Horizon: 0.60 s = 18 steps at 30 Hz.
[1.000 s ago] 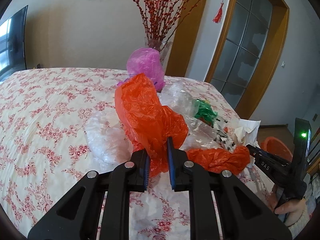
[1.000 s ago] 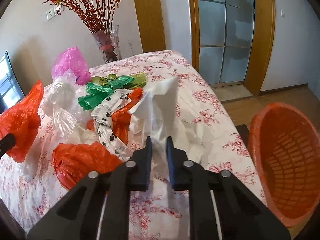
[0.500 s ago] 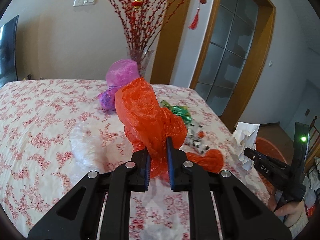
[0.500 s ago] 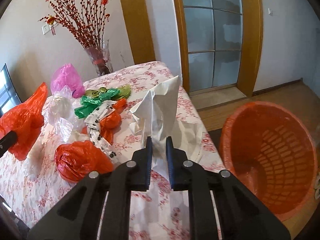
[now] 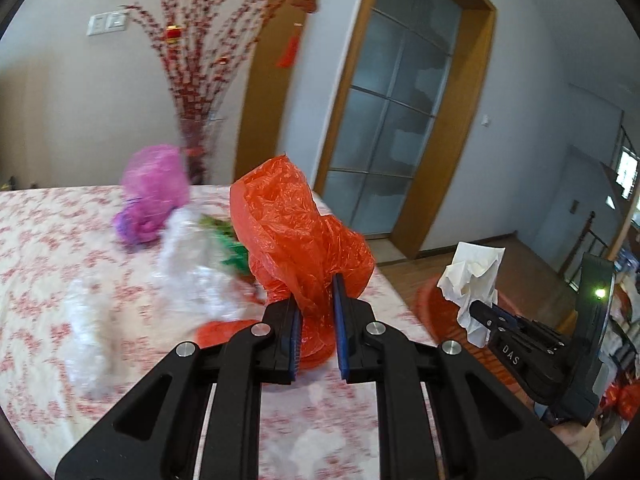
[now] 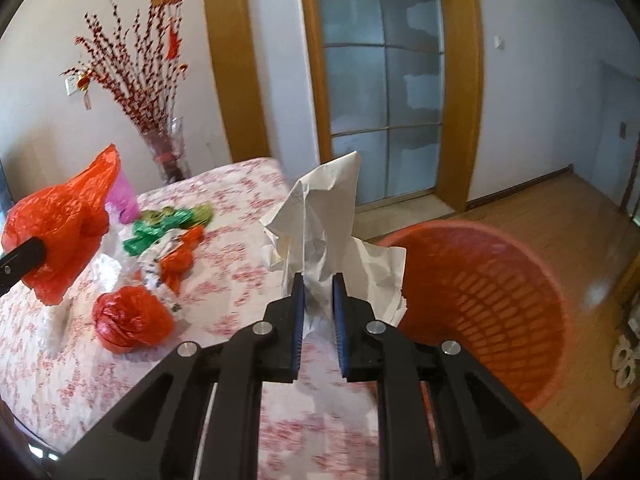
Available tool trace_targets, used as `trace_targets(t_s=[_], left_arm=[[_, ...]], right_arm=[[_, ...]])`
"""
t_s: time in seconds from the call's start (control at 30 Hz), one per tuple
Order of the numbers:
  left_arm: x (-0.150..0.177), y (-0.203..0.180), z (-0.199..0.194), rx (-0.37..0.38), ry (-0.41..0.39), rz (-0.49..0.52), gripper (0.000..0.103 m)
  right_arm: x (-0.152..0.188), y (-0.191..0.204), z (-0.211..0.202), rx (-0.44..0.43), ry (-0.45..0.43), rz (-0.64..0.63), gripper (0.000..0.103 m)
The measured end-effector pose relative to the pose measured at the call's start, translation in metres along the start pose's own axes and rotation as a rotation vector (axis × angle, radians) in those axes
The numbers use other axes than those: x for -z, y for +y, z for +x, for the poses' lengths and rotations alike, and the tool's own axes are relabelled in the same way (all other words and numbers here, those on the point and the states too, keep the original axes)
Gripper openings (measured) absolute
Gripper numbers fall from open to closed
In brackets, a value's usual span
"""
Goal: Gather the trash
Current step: 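Carry the orange-red bag and white tissue over the orange wastebasket with both tools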
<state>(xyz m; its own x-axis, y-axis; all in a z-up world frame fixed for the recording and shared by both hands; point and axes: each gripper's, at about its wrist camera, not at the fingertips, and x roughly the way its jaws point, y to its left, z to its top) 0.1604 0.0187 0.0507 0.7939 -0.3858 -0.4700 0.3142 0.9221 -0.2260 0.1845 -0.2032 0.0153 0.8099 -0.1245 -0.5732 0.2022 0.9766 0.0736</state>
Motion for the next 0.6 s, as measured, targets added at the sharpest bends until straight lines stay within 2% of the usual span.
trace_targets(t_s=[0.27,0.6], left_arm=[[0.005,-0.045,0.030,0.122,0.045,0.017,0.013],[0.012,-0.110,0.076,0.258,0.096,0.094,0.013]], right_arm=[[0.003,-0.050,-0.022,0.117,-0.039,0.057,0.015],[0.013,-0.105,-0.017,0.215,-0.024,0.146,0.015]])
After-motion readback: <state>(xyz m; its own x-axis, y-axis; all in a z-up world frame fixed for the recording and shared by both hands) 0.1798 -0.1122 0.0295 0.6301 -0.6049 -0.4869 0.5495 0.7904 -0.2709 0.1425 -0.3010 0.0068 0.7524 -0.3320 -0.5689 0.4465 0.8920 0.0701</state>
